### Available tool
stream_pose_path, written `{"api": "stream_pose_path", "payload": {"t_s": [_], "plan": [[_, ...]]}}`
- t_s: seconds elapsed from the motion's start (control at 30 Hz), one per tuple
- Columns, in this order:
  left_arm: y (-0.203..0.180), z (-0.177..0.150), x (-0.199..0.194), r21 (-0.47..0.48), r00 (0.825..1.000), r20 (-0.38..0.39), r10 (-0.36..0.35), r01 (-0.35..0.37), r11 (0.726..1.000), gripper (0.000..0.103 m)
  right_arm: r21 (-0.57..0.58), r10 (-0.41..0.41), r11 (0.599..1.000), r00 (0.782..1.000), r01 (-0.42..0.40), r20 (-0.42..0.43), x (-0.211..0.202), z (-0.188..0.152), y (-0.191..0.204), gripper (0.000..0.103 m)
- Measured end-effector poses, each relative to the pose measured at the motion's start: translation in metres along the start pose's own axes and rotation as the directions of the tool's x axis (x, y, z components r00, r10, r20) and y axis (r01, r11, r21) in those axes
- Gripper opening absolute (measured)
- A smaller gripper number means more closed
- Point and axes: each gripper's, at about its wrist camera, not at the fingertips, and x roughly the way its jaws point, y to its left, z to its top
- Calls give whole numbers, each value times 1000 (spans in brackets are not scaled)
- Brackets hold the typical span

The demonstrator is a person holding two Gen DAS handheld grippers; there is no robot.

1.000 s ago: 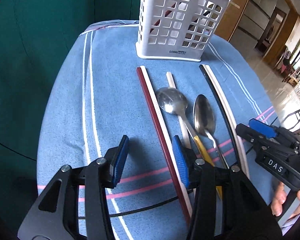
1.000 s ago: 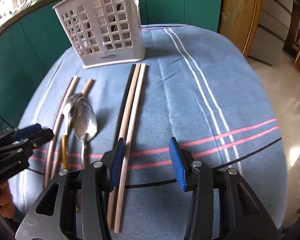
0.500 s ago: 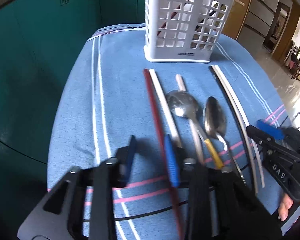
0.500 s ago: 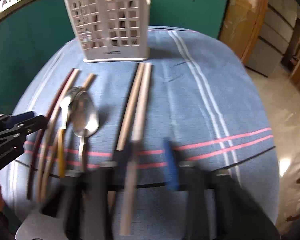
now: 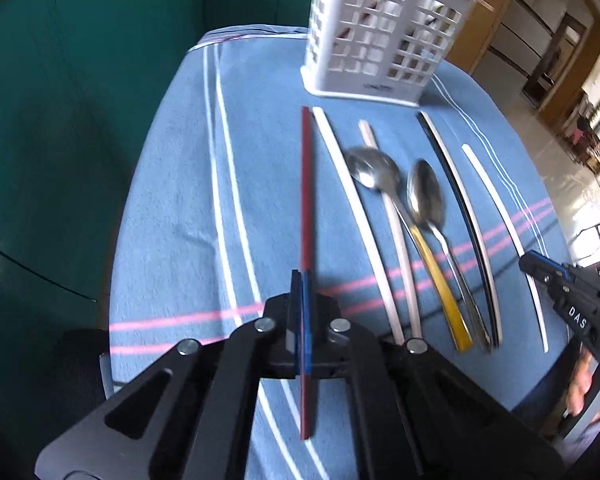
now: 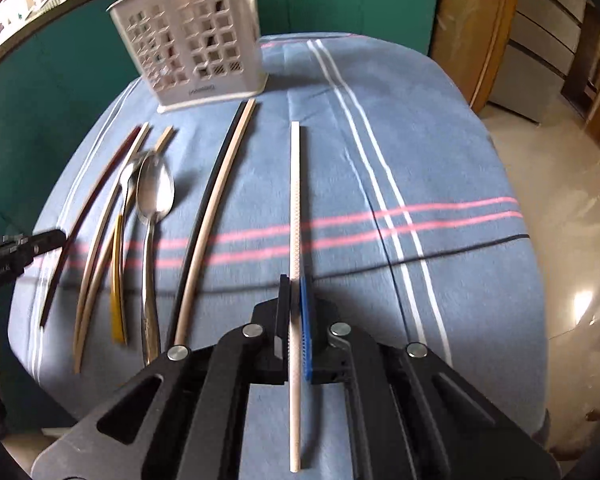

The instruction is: Organize utensils

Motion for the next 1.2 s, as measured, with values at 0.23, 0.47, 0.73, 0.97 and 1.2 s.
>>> {"api": "stream_pose_path", "payload": {"t_s": [0.23, 0.47, 0.73, 0.97, 1.2], "plan": [[-2, 11, 13, -9, 1000, 13, 12, -12, 1000, 5, 48, -1, 999, 1000, 0, 9, 8, 3, -3, 18], [0, 25, 23, -42, 1000, 8, 10, -10, 999, 6, 41, 0, 999, 1000, -1, 22, 18, 19, 6, 18], [4, 10, 12, -55, 1000, -28, 1, -2, 998, 5, 27, 42, 999, 999, -42, 4, 16, 13, 8, 6], [-7, 3, 2, -5, 1000, -24, 0, -1, 1000, 6, 2, 84, 997, 997, -84, -2, 6, 1, 7, 21], [-11, 37, 27, 29, 999, -7, 42, -42, 999, 20, 1, 31, 1000, 1000, -31, -6, 21, 20, 11, 26]]}}
